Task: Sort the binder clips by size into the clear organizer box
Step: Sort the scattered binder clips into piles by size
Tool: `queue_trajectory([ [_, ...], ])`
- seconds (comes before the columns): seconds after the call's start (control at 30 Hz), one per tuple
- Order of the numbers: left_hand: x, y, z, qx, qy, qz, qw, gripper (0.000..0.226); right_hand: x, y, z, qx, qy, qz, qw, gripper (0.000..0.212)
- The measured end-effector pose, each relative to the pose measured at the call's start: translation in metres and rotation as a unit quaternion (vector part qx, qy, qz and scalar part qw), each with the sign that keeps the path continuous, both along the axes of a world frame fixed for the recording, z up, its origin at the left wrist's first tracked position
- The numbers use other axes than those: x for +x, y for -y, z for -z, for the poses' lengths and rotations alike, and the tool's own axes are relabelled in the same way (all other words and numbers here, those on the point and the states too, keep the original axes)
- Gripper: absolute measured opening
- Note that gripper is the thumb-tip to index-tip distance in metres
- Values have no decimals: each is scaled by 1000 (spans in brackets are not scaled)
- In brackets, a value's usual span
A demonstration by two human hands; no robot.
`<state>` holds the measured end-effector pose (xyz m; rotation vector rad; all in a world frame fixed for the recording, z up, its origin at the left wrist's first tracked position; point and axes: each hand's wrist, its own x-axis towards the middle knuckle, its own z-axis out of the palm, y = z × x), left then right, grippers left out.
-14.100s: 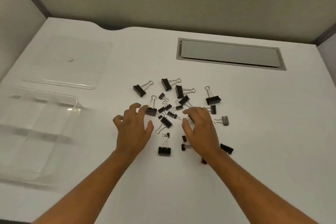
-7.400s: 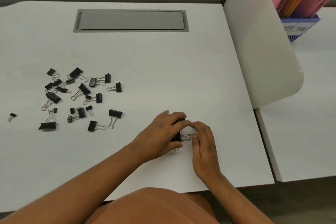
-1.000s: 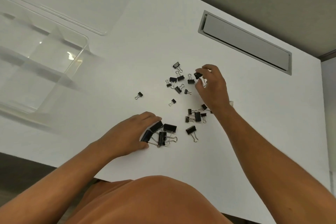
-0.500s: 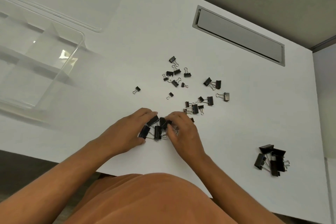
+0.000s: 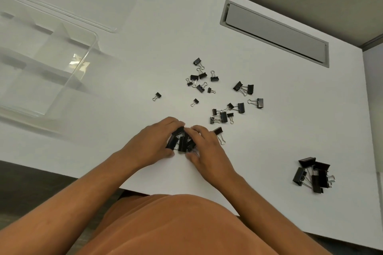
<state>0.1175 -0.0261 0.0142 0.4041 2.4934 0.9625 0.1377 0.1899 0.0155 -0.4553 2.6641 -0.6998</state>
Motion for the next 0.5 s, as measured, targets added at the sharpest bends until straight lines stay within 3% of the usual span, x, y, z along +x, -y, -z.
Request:
queue_trajectory([
  [0.27,16,-33,3,-8,-8,27,1000,83,19,-33,5,-57,33,55,996,64],
  [0.5,41,-98,7,1,13,45,999,67,48,-95,3,-74,55,112,989,58],
])
